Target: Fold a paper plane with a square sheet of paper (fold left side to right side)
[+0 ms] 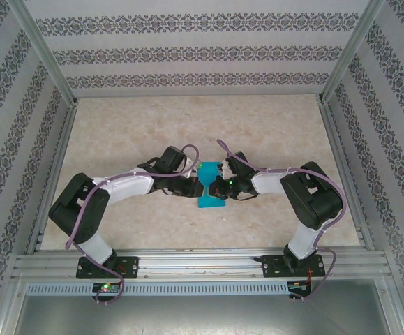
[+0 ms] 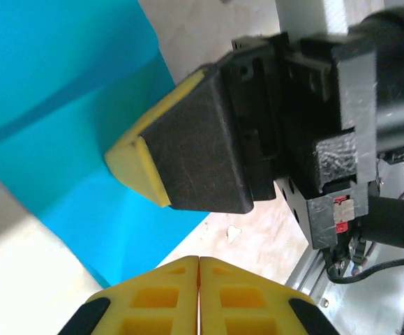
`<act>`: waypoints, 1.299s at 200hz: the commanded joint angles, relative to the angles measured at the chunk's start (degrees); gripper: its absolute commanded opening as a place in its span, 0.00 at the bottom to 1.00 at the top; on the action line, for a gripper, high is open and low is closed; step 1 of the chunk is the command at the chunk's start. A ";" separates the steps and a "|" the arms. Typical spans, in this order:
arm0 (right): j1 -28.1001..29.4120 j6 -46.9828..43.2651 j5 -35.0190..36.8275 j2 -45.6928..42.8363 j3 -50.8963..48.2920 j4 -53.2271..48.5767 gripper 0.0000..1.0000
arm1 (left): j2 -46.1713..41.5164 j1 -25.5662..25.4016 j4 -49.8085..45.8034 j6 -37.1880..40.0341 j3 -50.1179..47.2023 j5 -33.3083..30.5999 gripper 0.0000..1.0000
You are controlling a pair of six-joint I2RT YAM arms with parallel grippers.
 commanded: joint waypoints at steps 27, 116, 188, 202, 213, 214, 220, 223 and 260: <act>0.43 -1.31 2.55 1.00 -0.39 -5.04 0.00 | 4.32 -0.65 -1.86 -1.16 1.00 2.99 0.09; 0.43 -1.66 2.55 1.18 -0.14 -5.53 0.00 | 8.56 -0.64 -3.65 0.75 1.22 2.47 0.08; 0.43 -1.75 2.46 1.27 0.04 -5.85 0.00 | 10.70 -0.64 -3.43 1.22 0.87 2.30 0.08; 0.43 -1.83 2.46 1.11 0.09 -5.96 0.00 | 11.10 -0.64 -3.43 1.25 0.73 2.07 0.08; 0.43 -1.83 2.38 0.96 0.13 -6.06 0.00 | 11.35 -0.64 -3.20 1.24 0.68 2.10 0.08; 0.43 -1.83 2.38 0.94 0.13 -6.10 0.00 | 11.42 -0.64 -3.18 1.23 0.59 2.06 0.08; 0.43 -1.83 2.31 0.77 0.18 -5.99 0.00 | 11.55 -0.64 -3.17 1.20 0.59 2.03 0.07; 0.43 -1.83 2.29 0.68 0.21 -5.97 0.00 | 11.66 -0.68 -3.17 1.22 0.47 1.99 0.07; 0.31 -2.17 1.29 -2.47 0.66 -4.01 0.00 | 12.27 -0.66 -3.43 1.44 -0.03 0.87 0.05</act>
